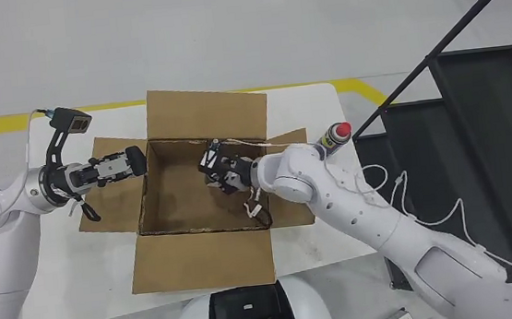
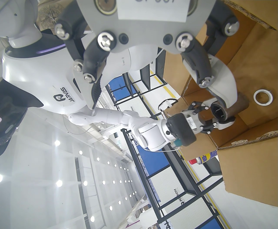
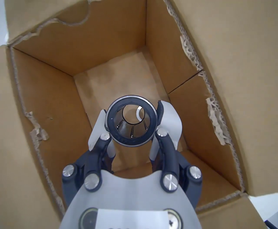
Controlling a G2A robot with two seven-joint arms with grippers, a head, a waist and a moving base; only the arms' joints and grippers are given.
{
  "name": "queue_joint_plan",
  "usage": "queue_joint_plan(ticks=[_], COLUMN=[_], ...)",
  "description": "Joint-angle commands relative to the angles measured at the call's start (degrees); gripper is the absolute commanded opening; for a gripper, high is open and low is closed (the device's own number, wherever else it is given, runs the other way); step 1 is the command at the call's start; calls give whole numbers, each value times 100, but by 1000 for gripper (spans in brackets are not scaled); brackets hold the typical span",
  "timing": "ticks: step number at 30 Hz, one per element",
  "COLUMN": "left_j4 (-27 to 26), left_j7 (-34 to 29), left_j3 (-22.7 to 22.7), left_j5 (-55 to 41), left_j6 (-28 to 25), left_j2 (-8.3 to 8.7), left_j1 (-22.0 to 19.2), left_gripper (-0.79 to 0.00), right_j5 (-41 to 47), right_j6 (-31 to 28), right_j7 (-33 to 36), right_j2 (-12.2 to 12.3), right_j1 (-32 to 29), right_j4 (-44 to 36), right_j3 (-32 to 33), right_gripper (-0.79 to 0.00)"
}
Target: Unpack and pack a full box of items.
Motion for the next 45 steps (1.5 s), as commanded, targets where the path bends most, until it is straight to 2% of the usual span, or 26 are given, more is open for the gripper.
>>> queue_joint_plan(ticks=[1, 7, 14, 15, 16, 17, 18, 24, 30, 38, 41, 45], left_j4=[0, 0, 0, 0, 0, 0, 0, 0, 0, 0, 0, 0], left_j7=[0, 0, 0, 0, 0, 0, 0, 0, 0, 0, 0, 0], left_j3=[0, 0, 0, 0, 0, 0, 0, 0, 0, 0, 0, 0], left_j5=[0, 0, 0, 0, 0, 0, 0, 0, 0, 0, 0, 0], left_j6=[0, 0, 0, 0, 0, 0, 0, 0, 0, 0, 0, 0], left_j2=[0, 0, 0, 0, 0, 0, 0, 0, 0, 0, 0, 0], left_j1=[0, 0, 0, 0, 0, 0, 0, 0, 0, 0, 0, 0], left_gripper=[0, 0, 0, 0, 0, 0, 0, 0, 0, 0, 0, 0], right_j5=[39, 22, -98, -111, -150, -173, -188, -198, -118, 306, 387, 210], right_j6=[83, 188, 229, 222, 216, 217, 215, 75, -271, -1036, -1300, -1584], right_j7=[-105, -407, -564, -563, -546, -535, -531, -543, -290, 33, -108, -694], right_j2=[-124, -464, -770, -801, -830, -856, -879, -875, -538, 137, 330, 509], right_j1=[172, 518, 722, 744, 769, 785, 796, 775, 327, -1183, -1807, -2581], right_j4=[428, 1220, 1715, 1765, 1812, 1854, 1892, 1770, 651, -1647, -2291, -2823], right_j3=[-196, -665, -1008, -1033, -1060, -1079, -1090, -914, -197, 1752, 2613, 3672], right_gripper=[-785, -785, -785, -634, -394, -28, 0, 0, 0, 0, 0, 0])
